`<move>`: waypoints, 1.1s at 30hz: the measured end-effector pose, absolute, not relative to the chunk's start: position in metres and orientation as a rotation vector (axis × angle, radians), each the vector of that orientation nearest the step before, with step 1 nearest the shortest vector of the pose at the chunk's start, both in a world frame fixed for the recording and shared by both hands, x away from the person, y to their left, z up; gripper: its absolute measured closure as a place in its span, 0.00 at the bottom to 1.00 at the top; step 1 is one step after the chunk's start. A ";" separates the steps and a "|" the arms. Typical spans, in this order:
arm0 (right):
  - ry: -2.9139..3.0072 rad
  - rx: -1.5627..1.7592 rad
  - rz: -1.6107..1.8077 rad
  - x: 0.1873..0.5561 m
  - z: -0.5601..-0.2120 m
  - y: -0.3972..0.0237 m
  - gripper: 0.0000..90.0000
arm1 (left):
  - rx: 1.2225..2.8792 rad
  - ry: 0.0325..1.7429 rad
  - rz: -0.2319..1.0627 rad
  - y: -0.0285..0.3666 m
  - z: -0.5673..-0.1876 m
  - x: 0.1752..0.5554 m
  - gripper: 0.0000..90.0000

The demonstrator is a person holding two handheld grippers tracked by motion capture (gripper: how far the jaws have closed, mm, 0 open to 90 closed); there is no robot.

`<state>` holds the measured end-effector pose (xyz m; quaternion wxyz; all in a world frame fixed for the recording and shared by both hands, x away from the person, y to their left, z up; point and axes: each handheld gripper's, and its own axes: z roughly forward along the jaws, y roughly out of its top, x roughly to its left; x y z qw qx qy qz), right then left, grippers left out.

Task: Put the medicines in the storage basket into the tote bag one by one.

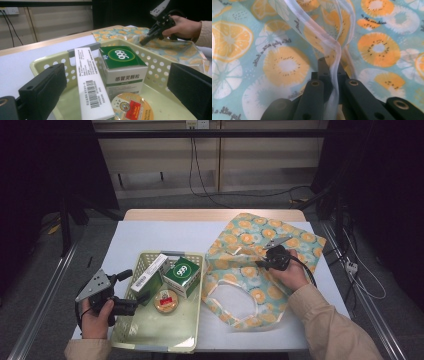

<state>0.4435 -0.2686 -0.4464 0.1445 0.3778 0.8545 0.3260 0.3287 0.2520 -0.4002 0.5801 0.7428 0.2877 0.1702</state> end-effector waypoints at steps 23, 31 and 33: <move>2.318 1.145 0.916 0.466 -0.456 -0.286 0.45 | 1.736 0.677 0.391 0.251 -0.402 0.329 0.02; 2.331 1.221 0.964 0.469 -0.462 -0.290 0.43 | 1.740 0.674 0.391 0.251 -0.402 0.330 0.02; 2.336 1.210 0.967 0.469 -0.462 -0.291 0.49 | 1.740 0.675 0.390 0.251 -0.402 0.330 0.02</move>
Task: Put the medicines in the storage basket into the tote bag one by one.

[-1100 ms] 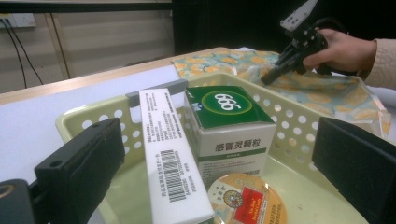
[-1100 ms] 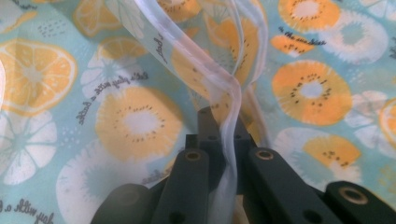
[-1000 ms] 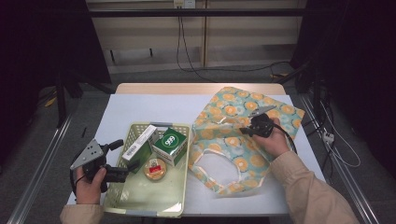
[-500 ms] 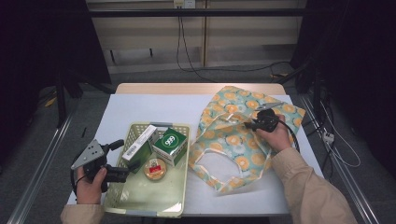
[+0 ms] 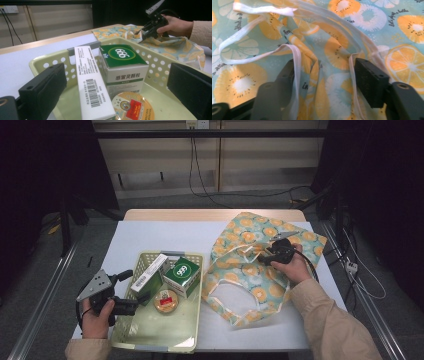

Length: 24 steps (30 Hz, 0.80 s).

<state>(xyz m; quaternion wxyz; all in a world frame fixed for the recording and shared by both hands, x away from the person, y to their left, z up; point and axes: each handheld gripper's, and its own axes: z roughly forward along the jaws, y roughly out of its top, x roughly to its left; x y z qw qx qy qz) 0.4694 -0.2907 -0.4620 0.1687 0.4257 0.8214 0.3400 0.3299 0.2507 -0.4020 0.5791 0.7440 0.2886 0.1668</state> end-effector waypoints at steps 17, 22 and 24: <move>2.348 1.240 0.961 0.477 -0.459 -0.292 0.98 | 1.731 0.671 0.400 0.251 -0.398 0.328 0.02; 2.366 1.284 0.942 0.478 -0.455 -0.291 1.00 | 1.726 0.667 0.401 0.251 -0.396 0.328 0.02; 2.376 1.300 0.950 0.478 -0.449 -0.292 1.00 | 1.722 0.665 0.404 0.252 -0.395 0.328 0.02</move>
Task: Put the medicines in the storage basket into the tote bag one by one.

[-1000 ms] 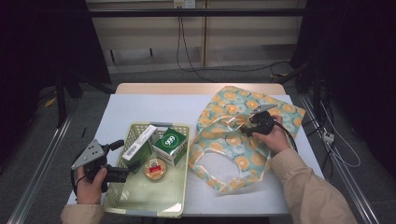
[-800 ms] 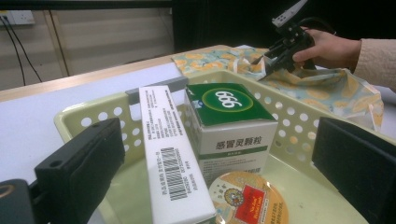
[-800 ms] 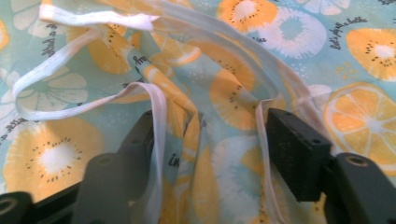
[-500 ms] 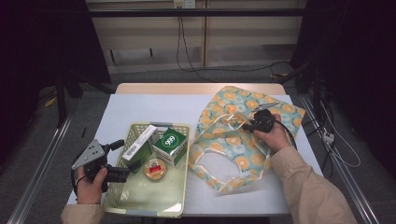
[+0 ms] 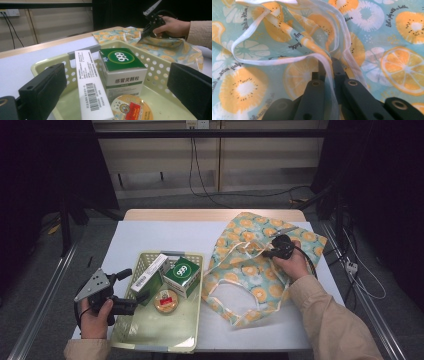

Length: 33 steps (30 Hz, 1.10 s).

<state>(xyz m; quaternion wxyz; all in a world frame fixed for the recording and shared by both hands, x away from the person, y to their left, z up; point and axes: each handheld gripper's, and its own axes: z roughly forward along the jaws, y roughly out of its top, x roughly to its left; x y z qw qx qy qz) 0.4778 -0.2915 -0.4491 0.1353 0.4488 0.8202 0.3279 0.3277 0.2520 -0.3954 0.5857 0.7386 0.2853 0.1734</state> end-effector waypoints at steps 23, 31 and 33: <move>2.357 1.279 1.111 0.477 -0.370 -0.289 1.00 | 1.726 0.689 0.397 0.247 -0.383 0.326 0.02; 2.375 1.265 1.107 0.473 -0.366 -0.284 1.00 | 1.741 0.693 0.380 0.242 -0.378 0.326 0.02; 2.367 1.267 1.122 0.472 -0.363 -0.284 1.00 | 1.747 0.688 0.381 0.241 -0.377 0.326 0.02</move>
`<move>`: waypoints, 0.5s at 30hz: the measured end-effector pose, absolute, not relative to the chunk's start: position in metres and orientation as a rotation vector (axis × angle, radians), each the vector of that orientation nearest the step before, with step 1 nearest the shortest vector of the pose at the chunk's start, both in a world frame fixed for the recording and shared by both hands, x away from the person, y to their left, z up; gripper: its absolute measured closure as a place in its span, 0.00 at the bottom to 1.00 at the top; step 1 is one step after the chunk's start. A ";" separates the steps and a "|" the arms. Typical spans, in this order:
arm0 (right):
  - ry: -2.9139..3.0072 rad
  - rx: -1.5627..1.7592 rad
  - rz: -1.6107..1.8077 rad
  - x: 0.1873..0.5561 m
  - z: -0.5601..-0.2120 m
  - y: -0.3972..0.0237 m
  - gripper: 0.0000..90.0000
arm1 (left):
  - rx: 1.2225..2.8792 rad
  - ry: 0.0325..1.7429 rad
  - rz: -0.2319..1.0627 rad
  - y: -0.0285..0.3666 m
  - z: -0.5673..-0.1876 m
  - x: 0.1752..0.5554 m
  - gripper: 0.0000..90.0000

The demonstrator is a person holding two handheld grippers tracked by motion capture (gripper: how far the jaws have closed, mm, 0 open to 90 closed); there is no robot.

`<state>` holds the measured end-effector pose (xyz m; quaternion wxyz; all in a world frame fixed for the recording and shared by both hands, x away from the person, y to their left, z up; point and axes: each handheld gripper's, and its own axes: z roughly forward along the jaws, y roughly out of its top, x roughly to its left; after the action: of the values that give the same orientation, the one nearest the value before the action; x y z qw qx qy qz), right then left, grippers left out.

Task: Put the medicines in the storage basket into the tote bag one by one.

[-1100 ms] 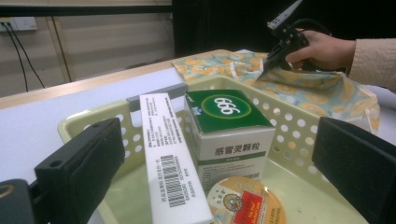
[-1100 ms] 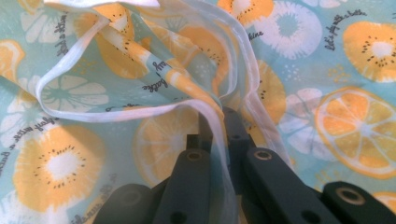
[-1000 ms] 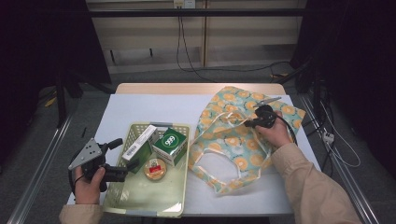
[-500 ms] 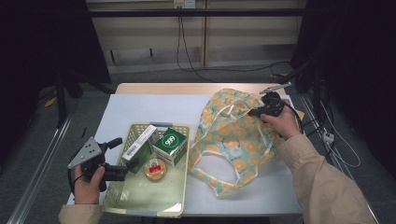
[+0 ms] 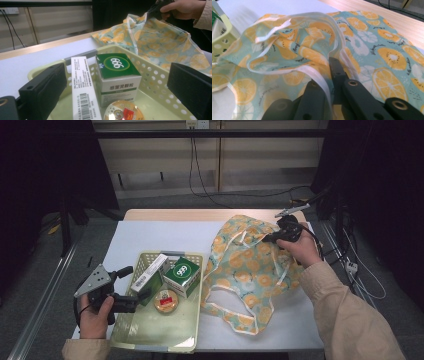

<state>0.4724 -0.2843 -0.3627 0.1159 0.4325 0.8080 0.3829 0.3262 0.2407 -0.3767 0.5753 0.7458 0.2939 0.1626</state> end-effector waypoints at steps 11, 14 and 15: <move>2.365 1.272 1.131 0.471 -0.356 -0.286 1.00 | 1.778 0.647 0.380 0.230 -0.357 0.329 0.03; 2.359 1.276 1.144 0.471 -0.355 -0.285 0.99 | 1.771 0.640 0.373 0.228 -0.351 0.330 0.03; 2.357 1.276 1.151 0.471 -0.355 -0.285 1.00 | 1.774 0.635 0.370 0.228 -0.350 0.330 0.03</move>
<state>0.4709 -0.2852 -0.3554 0.1121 0.4348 0.8029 0.3921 0.3301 0.2277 -0.3497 0.5732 0.7570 0.2711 0.1579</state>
